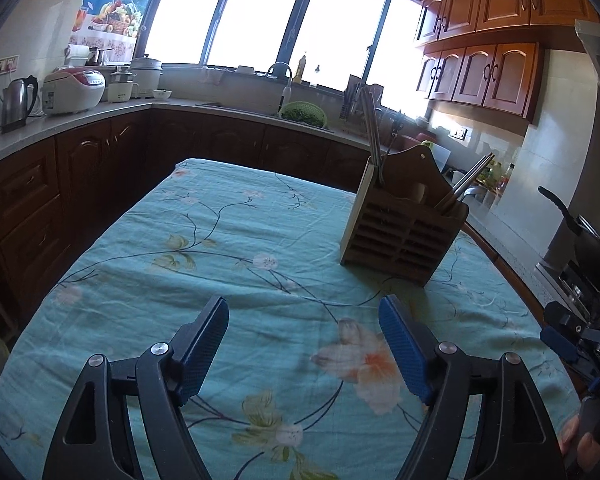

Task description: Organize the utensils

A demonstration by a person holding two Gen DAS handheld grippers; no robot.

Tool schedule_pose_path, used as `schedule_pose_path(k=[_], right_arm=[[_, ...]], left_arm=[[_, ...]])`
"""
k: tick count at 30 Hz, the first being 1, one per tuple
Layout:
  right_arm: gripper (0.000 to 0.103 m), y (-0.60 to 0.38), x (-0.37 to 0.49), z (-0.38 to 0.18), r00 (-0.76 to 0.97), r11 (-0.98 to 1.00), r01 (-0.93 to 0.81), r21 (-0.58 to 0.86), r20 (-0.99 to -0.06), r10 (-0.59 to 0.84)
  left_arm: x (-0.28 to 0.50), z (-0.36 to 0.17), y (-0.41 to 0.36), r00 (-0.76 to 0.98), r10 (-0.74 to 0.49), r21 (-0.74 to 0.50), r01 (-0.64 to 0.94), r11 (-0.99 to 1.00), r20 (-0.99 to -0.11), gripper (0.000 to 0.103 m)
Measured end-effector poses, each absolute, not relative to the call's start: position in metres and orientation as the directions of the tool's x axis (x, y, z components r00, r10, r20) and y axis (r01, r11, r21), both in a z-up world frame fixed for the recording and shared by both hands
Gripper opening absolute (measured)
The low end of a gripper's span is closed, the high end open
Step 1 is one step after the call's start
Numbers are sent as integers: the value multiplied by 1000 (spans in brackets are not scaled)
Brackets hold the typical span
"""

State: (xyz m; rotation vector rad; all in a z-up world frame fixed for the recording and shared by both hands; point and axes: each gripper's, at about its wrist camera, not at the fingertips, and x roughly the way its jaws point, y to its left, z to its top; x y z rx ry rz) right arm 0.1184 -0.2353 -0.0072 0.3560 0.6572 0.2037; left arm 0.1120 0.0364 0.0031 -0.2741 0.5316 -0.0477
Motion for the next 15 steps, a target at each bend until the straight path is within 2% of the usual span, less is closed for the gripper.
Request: schedule_pose_path(k=[12,15], right_arm=[[88,-233,81,-15,765,935,-76,348,-581,278],[95,-227,69,0,800,950,-93,298,-546,249]], left_arm=[[61,9,31,861,-103,-219,-11,976,-499,79],[45,19,28,886,-96,-195,6,981,-454,83]])
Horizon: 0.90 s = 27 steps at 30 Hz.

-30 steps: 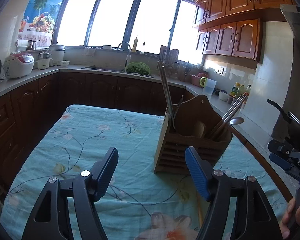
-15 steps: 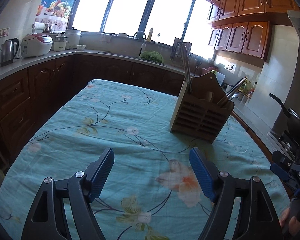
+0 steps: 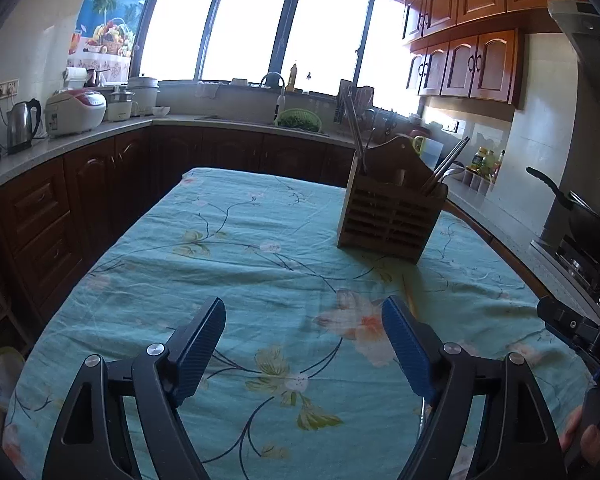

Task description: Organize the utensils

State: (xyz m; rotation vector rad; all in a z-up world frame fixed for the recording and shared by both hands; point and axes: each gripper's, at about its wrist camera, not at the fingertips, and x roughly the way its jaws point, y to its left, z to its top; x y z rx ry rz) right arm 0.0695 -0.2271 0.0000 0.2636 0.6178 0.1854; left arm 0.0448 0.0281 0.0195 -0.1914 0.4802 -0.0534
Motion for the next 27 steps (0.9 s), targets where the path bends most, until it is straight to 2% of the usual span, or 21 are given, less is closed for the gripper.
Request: schedule_pose_path(k=[2,3,6,9,21,27], right_arm=[[103,-223,57,14,846,964,-110,242,-487,218],[103,-221,49,20,870,972,-112,205,-453,196],[103,-214,31,32,915,988,-109,112,-377,144],[103,-212,16,35,935,990,-117,82,-326,137],[103,-211,-3,23,932,994,-104,37,-346,110],[103,-214,-4,15,926,996,-86,20,-368,88]], left_arm=[[30,28,25,912,-82,-177,11,984,-401,97],[22,32,24,925,-67,-164,5,986,-374,102],[-3,38,19,955,-25,-121,-11,993,-296,102],[-22,36,14,965,-18,-83,-4,997,-262,102],[-43,11,4,948,29,7,-28,1000,-316,102],[-40,16,10,946,45,5,-45,999,-320,102]])
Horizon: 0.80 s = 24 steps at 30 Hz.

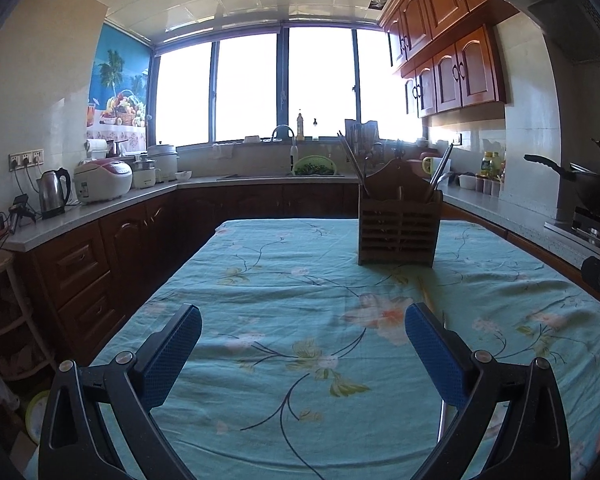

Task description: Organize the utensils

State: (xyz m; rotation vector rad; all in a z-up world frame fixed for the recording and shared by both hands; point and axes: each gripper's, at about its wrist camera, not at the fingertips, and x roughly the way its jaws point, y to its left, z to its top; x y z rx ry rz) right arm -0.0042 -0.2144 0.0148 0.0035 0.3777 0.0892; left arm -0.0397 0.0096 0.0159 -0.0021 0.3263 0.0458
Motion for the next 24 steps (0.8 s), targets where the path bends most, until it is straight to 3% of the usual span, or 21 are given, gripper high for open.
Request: schedule_pose_path(k=[24], right_arm=[[103,-217,-11,12,925,995,-89,34,-368,95]], left_arm=[[-43,15,18,948,33,4,-34,999,-316,102]])
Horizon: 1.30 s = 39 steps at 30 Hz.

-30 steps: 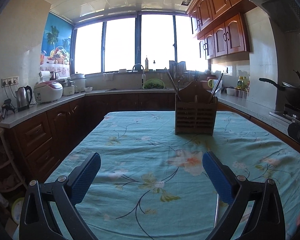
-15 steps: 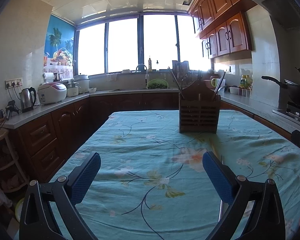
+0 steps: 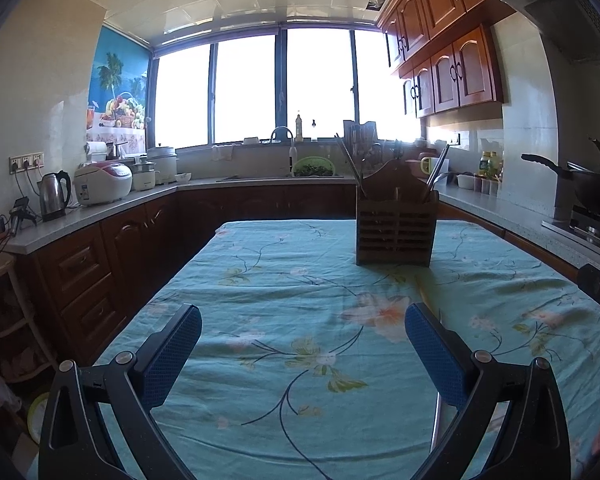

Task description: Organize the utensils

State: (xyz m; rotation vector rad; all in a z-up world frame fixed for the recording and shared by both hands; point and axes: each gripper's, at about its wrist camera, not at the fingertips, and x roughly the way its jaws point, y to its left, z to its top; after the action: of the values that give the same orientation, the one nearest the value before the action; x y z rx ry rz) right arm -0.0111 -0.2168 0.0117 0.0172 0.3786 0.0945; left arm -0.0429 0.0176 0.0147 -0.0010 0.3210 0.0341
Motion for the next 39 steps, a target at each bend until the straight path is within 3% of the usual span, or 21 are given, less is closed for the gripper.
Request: schedule_pose_path(k=[39], right_arm=[[103,-216,-14,15,929,994,-106,38,-353,112]], left_arm=[[-54,16,8,949,24,11,-22,1000,-314,102]])
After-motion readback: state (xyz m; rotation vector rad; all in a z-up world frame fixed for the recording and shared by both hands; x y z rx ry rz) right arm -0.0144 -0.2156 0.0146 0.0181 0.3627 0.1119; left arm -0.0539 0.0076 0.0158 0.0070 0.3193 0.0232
